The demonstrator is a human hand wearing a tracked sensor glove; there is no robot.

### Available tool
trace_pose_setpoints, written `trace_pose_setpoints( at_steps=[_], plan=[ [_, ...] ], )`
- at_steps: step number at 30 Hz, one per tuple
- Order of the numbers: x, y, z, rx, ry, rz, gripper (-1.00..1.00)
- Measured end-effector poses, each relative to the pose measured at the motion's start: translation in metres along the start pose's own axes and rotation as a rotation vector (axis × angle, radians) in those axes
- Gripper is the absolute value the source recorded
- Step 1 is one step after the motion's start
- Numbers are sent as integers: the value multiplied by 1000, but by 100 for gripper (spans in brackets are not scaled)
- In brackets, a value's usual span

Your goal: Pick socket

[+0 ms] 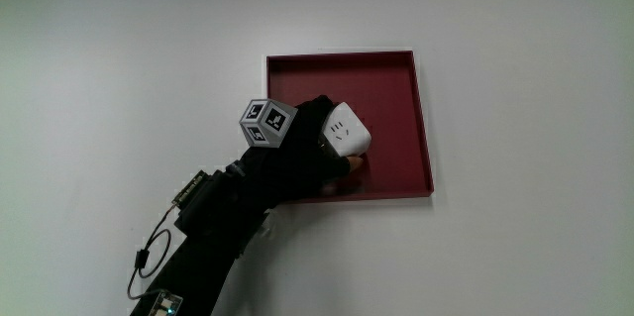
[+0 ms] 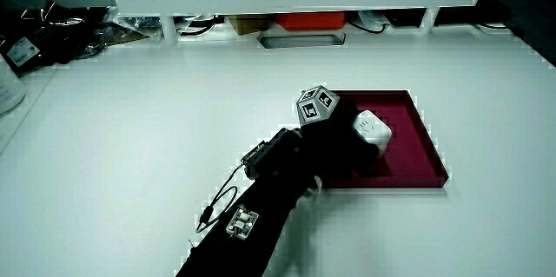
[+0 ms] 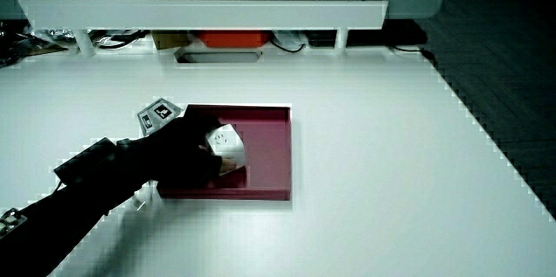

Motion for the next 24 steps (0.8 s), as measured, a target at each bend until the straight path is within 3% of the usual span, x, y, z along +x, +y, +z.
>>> trace_pose_setpoints(
  at_steps=[2, 7, 8, 9, 11, 12, 13, 16, 17, 18, 19, 20, 21, 22, 23, 24],
  plan=[
    [0, -1, 1, 8, -3, -9, 100],
    [6, -7, 14, 33, -6, -46, 100],
    [5, -8, 16, 47, -5, -82, 100],
    [8, -12, 21, 48, -4, -69, 100],
    [6, -15, 26, 77, 3, -128, 100],
    [5, -18, 30, 73, -20, -104, 100],
    [4, -20, 34, 80, -33, -131, 100],
    [-3, -25, 47, 171, 81, -267, 100],
    [6, -31, 58, 217, 200, -365, 100],
    [-8, -32, 55, 159, -17, -197, 100],
    [-9, -35, 60, 156, -57, -213, 100],
    [-4, -40, 70, 218, 59, -319, 100],
    [-28, -35, 63, 182, -68, -288, 100],
    [-25, -40, 69, 190, -153, -287, 100],
    [-8, -54, 86, 190, -22, -163, 100],
    [-13, -58, 90, 192, -89, -176, 100]
  ],
)
